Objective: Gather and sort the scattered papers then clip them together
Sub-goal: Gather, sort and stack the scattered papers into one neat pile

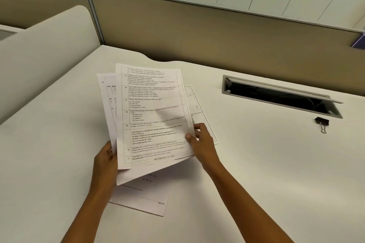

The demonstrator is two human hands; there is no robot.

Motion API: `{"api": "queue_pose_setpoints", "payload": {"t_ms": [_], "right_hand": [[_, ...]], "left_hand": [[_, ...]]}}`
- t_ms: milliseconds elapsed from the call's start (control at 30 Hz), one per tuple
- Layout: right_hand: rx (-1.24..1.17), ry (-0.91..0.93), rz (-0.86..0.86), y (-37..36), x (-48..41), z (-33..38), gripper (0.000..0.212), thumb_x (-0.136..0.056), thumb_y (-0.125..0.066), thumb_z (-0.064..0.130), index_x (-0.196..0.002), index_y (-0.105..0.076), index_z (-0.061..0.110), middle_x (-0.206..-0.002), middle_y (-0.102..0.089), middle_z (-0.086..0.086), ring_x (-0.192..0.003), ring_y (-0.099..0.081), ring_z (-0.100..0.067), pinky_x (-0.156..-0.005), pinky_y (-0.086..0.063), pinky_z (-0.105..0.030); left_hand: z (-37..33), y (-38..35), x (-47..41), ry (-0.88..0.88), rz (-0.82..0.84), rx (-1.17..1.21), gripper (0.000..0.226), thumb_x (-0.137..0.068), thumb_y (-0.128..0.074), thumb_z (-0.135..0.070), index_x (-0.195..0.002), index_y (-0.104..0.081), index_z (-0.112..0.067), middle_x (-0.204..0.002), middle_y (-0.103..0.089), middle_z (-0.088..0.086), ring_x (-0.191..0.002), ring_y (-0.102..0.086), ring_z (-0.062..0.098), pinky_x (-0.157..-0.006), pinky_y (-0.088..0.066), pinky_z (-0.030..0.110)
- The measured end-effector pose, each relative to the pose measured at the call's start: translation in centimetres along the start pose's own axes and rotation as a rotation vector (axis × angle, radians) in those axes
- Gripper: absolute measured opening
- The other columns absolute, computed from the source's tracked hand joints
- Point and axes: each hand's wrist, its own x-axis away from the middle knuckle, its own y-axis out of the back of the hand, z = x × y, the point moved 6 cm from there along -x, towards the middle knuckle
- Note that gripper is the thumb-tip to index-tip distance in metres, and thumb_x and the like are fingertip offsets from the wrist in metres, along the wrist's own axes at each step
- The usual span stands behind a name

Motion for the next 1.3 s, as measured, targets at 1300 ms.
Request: {"api": "queue_pose_setpoints", "payload": {"t_ms": [1300], "right_hand": [[-0.15, 0.118, -0.737, 9.8, 0.4, -0.9, 0.009, -0.085, -0.065, 0.011, -0.085, -0.057, 0.007, -0.082, -0.066, -0.006, -0.057, -0.068, -0.021, -0.043, -0.048, -0.01]], "left_hand": [[2.6, 6.2, 0.5, 0.05, -0.146, 0.004, 0.047, -0.093, -0.048, -0.004, -0.134, -0.039, -0.024, -0.123, -0.054, 0.002, -0.108, -0.053, 0.026, -0.082, -0.045, 0.038]]}}
